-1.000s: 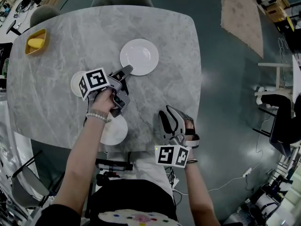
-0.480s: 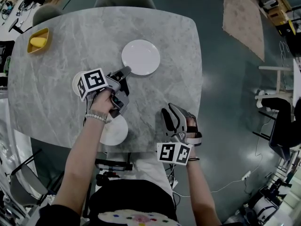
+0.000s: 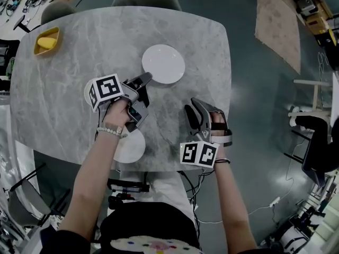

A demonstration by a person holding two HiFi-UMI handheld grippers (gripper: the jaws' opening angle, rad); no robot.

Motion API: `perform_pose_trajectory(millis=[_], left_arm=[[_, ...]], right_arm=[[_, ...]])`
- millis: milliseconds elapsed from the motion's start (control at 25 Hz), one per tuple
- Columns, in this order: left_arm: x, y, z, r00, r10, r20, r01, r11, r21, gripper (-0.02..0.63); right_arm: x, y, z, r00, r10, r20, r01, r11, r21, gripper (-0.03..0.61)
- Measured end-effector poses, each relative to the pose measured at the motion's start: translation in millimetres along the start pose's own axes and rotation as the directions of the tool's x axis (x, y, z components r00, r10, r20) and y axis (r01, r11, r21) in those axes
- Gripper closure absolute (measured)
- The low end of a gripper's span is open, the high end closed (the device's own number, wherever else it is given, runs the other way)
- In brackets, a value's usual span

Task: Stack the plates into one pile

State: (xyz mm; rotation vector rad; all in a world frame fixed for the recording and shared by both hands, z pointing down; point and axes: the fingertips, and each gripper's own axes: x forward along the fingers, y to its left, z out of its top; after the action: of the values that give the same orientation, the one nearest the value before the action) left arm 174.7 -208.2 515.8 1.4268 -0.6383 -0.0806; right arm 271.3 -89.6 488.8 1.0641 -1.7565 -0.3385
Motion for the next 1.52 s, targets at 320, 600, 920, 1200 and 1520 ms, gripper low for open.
perform_pose_trajectory(millis=[320,600,920,1200,1520], left_arm=[[0,-1,0,1.000,-0.005,0.002,0.005,1.000,-0.005,0.591],[0,-5,0,1.000,-0.011,-0.003,0.011,1.000,-0.004,0.591],[1,-5,-2,1.000,-0.020,-0.020,0.019,1.000,-0.005,0.591],[4,-2,-3,0.999,-0.015,-0.038,0.016,1.000,0.018,0.592],[4,-11,-4,0.997,-0.049,-0.053,0.052,0.997,0.050,0.591]], right_arm=[[48,-12,6,1.000,0.015,0.015,-0.013,0.991,-0.133,0.445],[81,-16,7,0.999,0.034,0.005,-0.032,0.968,-0.250,0.445],[107,-19,2,0.999,0.035,-0.002,-0.034,0.945,-0.325,0.456],[110,-18,2,1.000,0.026,-0.007,-0.027,0.918,-0.395,0.529],[104,-23,2,0.999,-0.010,-0.047,-0.011,0.903,-0.429,0.537]])
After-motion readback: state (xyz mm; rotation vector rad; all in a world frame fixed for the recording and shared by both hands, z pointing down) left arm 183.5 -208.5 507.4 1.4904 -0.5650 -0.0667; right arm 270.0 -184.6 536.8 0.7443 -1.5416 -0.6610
